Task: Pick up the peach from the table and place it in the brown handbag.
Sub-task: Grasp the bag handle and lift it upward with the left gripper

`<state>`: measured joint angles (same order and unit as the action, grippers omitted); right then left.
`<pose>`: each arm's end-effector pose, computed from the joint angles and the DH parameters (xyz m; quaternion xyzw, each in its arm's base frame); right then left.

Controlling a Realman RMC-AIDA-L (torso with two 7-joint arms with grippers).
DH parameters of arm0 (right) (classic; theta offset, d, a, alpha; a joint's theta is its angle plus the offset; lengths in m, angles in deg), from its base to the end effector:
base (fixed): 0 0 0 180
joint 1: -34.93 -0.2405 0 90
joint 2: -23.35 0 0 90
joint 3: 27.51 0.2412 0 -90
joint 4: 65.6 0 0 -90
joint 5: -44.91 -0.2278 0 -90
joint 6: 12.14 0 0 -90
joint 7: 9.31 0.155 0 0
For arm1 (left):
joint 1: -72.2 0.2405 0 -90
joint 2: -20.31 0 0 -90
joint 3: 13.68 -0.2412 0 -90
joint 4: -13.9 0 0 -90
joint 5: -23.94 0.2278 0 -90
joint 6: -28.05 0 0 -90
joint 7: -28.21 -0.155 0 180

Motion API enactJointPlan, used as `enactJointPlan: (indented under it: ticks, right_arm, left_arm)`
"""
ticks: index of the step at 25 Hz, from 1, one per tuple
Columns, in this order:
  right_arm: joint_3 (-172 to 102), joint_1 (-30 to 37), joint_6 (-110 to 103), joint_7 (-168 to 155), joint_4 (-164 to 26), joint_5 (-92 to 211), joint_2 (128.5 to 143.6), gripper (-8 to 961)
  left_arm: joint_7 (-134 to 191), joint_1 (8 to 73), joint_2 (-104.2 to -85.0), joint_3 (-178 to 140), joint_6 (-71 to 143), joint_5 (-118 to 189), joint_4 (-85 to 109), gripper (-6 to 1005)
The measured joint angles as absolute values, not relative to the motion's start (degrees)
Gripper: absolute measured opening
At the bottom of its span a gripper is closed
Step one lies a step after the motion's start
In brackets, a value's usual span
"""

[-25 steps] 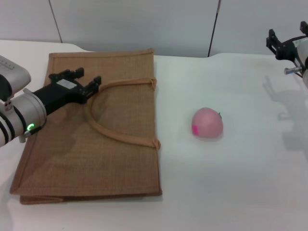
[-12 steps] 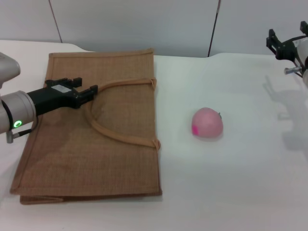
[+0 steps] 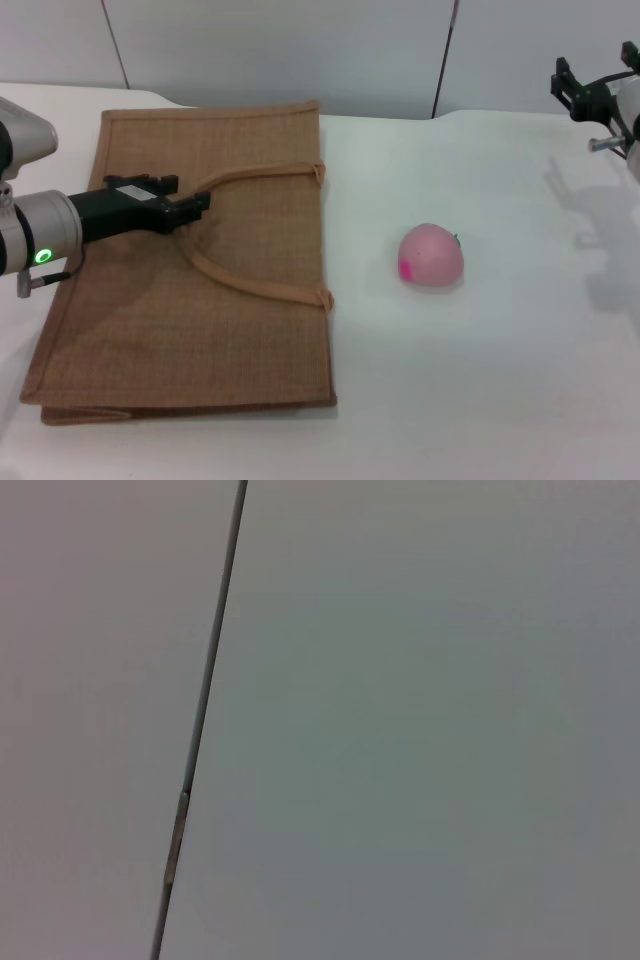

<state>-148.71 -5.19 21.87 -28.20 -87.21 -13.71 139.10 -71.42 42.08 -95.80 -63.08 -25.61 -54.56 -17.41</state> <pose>0.2539 0.4578 -0.0248 -0.7416 0.2112 0.1640 0.6153 -0.3149 0.4019 0.0097 -0.8657 -0.3155 -0.1586 0.3548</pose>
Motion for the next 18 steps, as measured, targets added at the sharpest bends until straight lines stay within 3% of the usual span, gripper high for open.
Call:
enactJointPlan:
  ticks: [18]
  right_arm:
    - [-148.7,-5.3,21.9,-27.9,-87.1,-13.7,139.1,815]
  left_arm:
    - [-65.0,41.9,-95.88,-63.1,-23.6,-49.0,-17.0,565]
